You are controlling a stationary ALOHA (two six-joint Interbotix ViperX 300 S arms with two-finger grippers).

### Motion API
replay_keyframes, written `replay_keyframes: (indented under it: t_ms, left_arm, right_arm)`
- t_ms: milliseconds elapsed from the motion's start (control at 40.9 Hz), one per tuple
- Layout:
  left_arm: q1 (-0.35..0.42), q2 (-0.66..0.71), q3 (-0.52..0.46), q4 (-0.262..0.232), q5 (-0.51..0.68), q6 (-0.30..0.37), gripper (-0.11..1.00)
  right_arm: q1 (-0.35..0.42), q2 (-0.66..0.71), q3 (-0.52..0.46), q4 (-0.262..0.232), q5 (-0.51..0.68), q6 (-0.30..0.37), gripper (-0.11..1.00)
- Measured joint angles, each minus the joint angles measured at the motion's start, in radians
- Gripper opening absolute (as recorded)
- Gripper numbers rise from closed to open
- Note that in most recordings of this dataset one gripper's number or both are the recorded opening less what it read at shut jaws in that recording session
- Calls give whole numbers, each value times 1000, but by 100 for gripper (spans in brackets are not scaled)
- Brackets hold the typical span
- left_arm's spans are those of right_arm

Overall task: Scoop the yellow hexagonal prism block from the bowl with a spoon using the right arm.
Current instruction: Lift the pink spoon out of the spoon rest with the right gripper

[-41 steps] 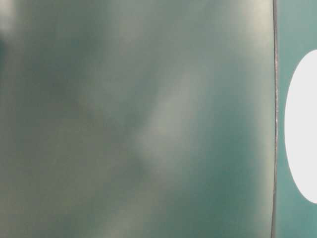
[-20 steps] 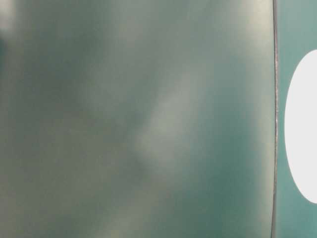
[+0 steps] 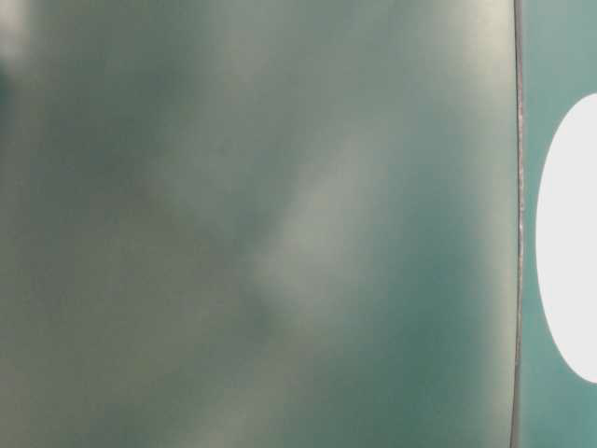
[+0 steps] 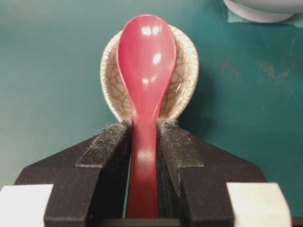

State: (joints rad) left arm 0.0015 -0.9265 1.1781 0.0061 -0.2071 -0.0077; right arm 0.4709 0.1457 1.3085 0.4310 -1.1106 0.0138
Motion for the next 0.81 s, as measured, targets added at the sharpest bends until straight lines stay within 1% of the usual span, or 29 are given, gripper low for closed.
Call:
replay_keyframes:
  t_ms: [171,440,611,807]
  left_arm:
    - [0,0,0,0,-2,0,16]
    - [0,0,0,0,-2,0,16]
    - [0,2,2,-2,-2,0,16]
    - [0,0,0,-2,-2,0,16]
  right_arm:
    - [0,-11,0,0,0,0,25]
    - [0,-89,12,2,38,0,25]
    - [-3,-160,12,2,95,0,25]
    - [-32,-252,12,2,195,0,25]
